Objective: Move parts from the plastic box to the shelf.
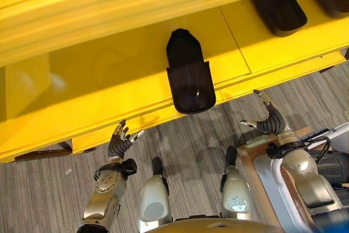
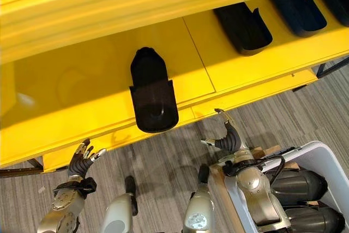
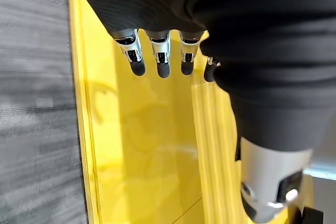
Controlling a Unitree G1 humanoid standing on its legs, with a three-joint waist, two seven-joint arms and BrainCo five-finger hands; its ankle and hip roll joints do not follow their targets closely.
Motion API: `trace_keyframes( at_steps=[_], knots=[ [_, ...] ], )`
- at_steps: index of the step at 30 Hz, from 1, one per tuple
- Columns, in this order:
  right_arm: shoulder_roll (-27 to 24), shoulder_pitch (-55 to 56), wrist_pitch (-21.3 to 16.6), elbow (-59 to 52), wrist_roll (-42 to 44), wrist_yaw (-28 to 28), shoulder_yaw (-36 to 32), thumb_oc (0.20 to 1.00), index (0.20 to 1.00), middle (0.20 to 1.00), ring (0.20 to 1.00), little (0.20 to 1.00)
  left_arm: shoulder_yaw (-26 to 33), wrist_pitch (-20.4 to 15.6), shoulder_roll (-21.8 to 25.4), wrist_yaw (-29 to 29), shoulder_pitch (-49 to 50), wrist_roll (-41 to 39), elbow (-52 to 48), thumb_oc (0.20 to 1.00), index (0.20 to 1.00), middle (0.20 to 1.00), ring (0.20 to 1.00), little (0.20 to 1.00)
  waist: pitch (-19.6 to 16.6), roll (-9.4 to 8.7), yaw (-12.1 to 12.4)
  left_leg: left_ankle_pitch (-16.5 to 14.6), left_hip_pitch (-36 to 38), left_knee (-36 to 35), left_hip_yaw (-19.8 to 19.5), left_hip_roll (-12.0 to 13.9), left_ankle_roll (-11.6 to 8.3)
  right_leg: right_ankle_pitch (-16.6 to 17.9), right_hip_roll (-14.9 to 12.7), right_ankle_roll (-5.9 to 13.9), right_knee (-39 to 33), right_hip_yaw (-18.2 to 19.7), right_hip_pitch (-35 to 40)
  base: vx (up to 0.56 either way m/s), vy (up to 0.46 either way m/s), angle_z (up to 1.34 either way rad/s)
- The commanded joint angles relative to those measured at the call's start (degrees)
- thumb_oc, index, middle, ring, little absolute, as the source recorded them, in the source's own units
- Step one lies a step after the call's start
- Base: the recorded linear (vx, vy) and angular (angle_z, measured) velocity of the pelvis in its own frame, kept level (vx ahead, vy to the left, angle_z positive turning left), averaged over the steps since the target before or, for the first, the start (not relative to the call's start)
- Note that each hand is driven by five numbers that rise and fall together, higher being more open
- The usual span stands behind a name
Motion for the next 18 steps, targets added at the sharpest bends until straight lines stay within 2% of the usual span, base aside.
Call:
trace_keyframes(
  at_steps=[1, 3, 7, 9, 13, 14, 18],
  knots=[
    [-1.55, -0.93, -4.62, -2.31, 4.82, -2.55, -1.65, 1.0, 1.0, 1.0, 1.0, 1.0, 2.17, -3.49, 4.37, -0.88, 1.76, 4.99, -5.71, 1.0, 1.0, 1.0, 1.0, 1.0, -4.11, -1.02, 0.2, -1.52, 1.14, 1.23, 0.97, 0.68, 2.0, -8.33, -3.59, 2.1, 14.07, 2.73, -4.3, -0.02, -0.032, -0.07],
    [-2.04, -2.39, -5.99, -2.47, 7.74, -3.38, -2.7, 1.0, 1.0, 1.0, 1.0, 1.0, 2.41, -4.15, 5.93, -1.0, 1.73, 8.13, -7.6, 1.0, 1.0, 1.0, 1.0, 1.0, -3.52, -0.98, 0.45, -2.59, 0.49, 3.89, 0.23, 1.17, 1.63, -10.19, -3.47, 1.82, 17.5, 3.15, -4.72, -0.03, -0.039, -0.06],
    [-2.03, -2.47, -6.01, -2.43, 7.77, -3.39, -2.7, 1.0, 1.0, 1.0, 1.0, 1.0, 2.45, -4.12, 5.93, -1.0, 1.71, 8.15, -7.64, 1.0, 1.0, 1.0, 1.0, 1.0, -3.72, -1.03, 0.39, -2.32, 0.12, 3.83, 0.2, 1.08, 1.69, -9.92, -3.52, 1.77, 17.36, 3.16, -5.03, -0.01, -0.01, 0.02],
    [-2.56, -6.24, -7.94, -2.69, 13.83, -5.31, -5.59, 1.0, 1.0, 1.0, 1.0, 1.0, 3.96, -4.41, 9.6, -1.57, 2.34, 12.73, -11.18, 1.0, 1.0, 1.0, 1.0, 1.0, -3.0, -0.54, 1.24, -3.57, -1.96, 8.53, -1.61, 2.21, 0.94, -13.58, -3.02, 0.42, 24.24, 3.35, -6.58, -0.13, -0.095, 0.06],
    [-2.94, -7.41, -8.0, -2.49, 14.48, -5.46, -6.17, 1.0, 1.0, 1.0, 1.0, 1.0, 5.13, -4.17, 10.94, -2.23, 3.21, 13.7, -12.1, 1.0, 1.0, 1.0, 1.0, 1.0, -2.92, -0.27, 1.56, -4.03, -2.75, 10.04, -2.32, 2.7, 0.76, -14.62, -2.75, 0.06, 26.3, 3.48, -7.42, -0.07, -0.046, 0.09],
    [-3.37, -8.8, -8.17, -2.73, 15.05, -5.72, -6.91, 1.0, 1.0, 1.0, 1.0, 1.0, 6.52, -4.38, 13.09, -2.81, 4.31, 15.9, -13.42, 1.0, 1.0, 1.0, 1.0, 1.0, -2.89, 0.32, 2.08, -4.54, -3.53, 11.75, -3.15, 3.08, 0.61, -15.82, -2.66, -0.36, 28.88, 3.43, -8.11, -0.05, -0.031, 0.01],
    [-3.31, -9.97, -8.73, -2.5, 15.29, -6.26, -7.24, 1.0, 1.0, 1.0, 1.0, 1.0, 7.82, -4.6, 15.3, -3.19, 5.13, 19.26, -14.93, 1.0, 1.0, 1.0, 1.0, 1.0, -2.96, 0.69, 2.36, -5.18, -4.33, 13.43, -3.78, 3.3, 0.4, -17.14, -2.54, -0.79, 31.0, 3.45, -8.79, -0.04, -0.028, 0.07]
  ],
)
